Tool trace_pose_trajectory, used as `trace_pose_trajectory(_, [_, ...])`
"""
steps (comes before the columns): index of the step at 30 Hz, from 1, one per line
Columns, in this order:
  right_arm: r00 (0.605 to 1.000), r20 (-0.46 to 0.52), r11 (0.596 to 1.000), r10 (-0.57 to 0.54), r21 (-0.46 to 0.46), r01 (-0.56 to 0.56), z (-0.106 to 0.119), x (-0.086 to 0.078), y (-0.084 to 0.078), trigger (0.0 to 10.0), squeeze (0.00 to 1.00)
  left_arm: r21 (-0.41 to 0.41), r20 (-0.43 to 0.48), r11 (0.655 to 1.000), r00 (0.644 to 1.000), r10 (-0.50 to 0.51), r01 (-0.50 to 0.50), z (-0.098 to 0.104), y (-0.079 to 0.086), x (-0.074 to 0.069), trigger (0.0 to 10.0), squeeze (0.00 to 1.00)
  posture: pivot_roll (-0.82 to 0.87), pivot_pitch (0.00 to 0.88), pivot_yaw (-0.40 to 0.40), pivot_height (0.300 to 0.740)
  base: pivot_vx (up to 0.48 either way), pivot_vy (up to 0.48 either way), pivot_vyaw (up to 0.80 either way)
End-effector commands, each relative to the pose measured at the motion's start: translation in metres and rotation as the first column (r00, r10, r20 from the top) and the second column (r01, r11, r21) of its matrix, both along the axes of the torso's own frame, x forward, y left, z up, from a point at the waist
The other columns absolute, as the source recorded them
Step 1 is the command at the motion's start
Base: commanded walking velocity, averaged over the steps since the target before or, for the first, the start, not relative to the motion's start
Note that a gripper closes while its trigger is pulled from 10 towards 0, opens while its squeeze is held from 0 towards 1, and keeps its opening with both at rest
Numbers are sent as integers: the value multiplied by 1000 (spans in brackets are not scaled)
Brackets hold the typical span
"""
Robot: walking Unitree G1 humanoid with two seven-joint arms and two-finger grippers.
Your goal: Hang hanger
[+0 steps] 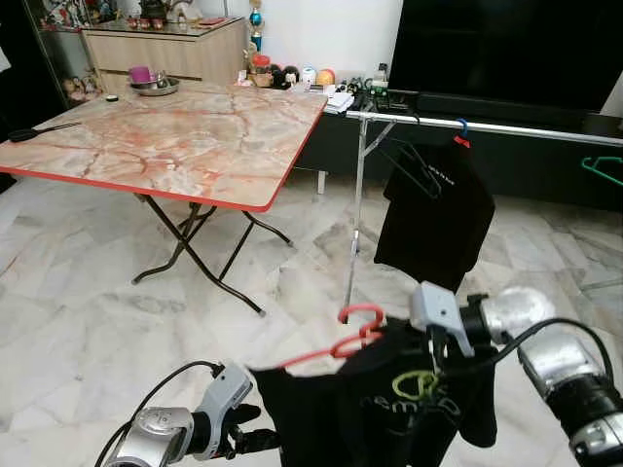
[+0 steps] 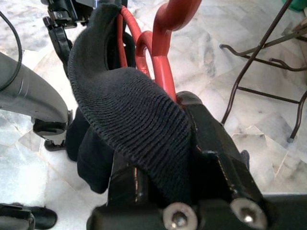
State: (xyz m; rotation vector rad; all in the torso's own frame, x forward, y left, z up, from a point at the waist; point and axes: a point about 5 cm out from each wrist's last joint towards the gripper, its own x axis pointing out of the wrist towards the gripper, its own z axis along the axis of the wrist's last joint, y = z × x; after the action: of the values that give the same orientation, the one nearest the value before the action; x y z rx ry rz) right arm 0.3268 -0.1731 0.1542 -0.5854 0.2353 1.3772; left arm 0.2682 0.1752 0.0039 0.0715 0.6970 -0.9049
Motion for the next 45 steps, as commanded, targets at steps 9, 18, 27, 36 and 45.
trace_pose_trajectory(9, [999, 32, 998, -27, 65, 25, 17, -4, -13, 10000, 0, 26, 113, 992, 986, 124, -127, 8, 2, 17, 10000, 0, 87, 0, -24, 740, 0, 0, 0])
trace_pose_trajectory(18, [1000, 11, 997, -20, 74, 19, 18, -10, -13, 10000, 0, -60, 113, 991, 986, 126, -120, 13, -5, 17, 10000, 0, 99, 0, -48, 740, 0, 0, 0])
trace_pose_trajectory(27, [1000, 16, 997, -24, 75, 23, 23, -7, -9, 10000, 0, -84, 72, 996, 997, 10, -4, 5, -21, 5, 10000, 0, 75, 0, -51, 740, 0, 0, 0])
trace_pose_trajectory(36, [1000, 27, 995, -12, 98, 9, 29, -7, -5, 10000, 0, -77, 114, 994, 989, 89, -81, 7, -27, 15, 10000, 0, 78, 0, -51, 740, 0, 0, 0])
trace_pose_trajectory(45, [999, 24, 994, -35, 104, 32, 26, -6, -5, 10000, 0, -64, 110, 993, 988, 105, -99, 3, -23, 10, 10000, 0, 82, 0, -50, 740, 0, 0, 0])
